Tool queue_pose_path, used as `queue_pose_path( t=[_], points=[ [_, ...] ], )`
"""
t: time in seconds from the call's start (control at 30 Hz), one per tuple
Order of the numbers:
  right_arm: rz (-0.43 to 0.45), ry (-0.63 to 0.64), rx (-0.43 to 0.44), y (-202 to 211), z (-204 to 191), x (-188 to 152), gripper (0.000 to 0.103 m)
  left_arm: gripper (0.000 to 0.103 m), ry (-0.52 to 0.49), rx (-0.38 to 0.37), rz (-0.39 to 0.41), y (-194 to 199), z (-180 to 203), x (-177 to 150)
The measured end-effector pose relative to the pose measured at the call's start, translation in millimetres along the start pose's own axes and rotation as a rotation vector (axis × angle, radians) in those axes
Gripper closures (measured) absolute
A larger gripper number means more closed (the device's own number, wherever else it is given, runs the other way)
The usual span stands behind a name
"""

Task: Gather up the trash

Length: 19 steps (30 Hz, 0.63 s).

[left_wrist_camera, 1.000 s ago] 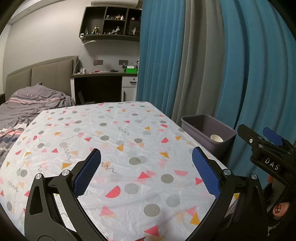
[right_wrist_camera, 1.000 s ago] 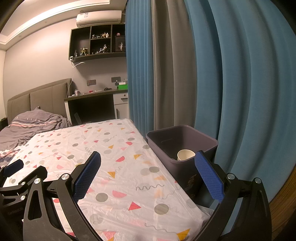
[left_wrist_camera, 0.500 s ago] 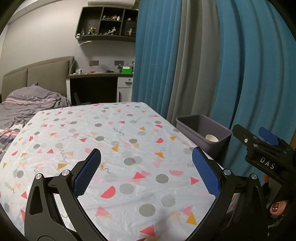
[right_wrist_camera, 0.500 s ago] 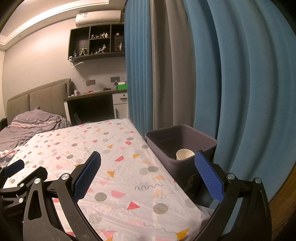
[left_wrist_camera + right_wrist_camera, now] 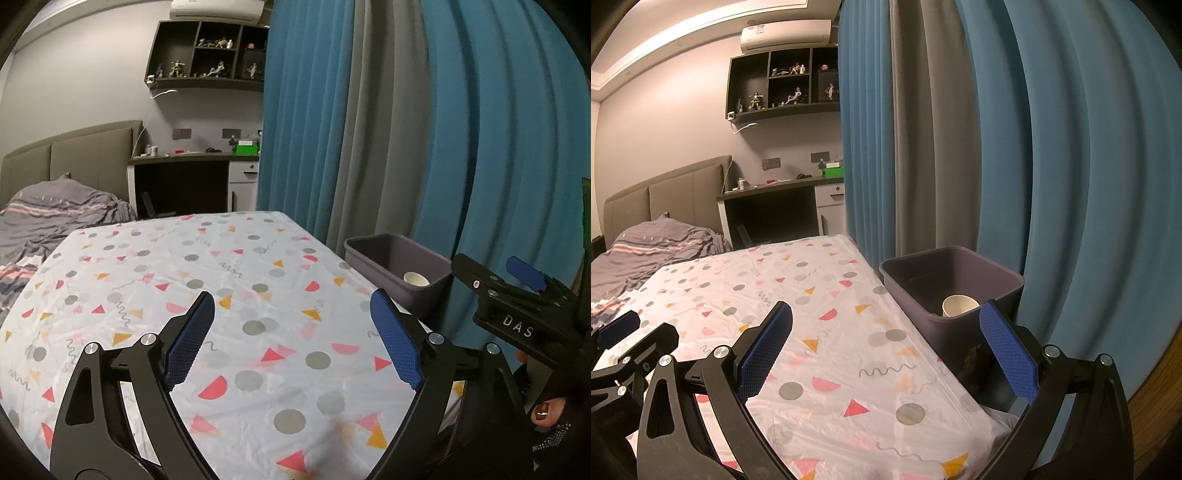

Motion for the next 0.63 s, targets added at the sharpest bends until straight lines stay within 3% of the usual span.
queue_pose_path(
  t=[0.3, 0.63],
  points=[
    [0.0, -0.001, 0.0, -0.4, 1.3, 0.4, 0.006, 0.018, -0.005, 0.009, -0.001, -0.2, -2.1, 0.9],
    [0.004, -0.01, -0.003, 2.4, 6.9, 1.4, 0.006, 0.006, -0.019, 0.045, 0.01, 1.6, -1.5, 4.3]
  ],
)
Point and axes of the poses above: each gripper's, at about its wrist camera, not at the fingertips, and y roughly against the way its jaws point, z to its right, x to its top, the point moved 1 cm from there along -y, roughly the way its jaws point, and after that the axes turned 10 degrees about -x, right-handed, at the moved point
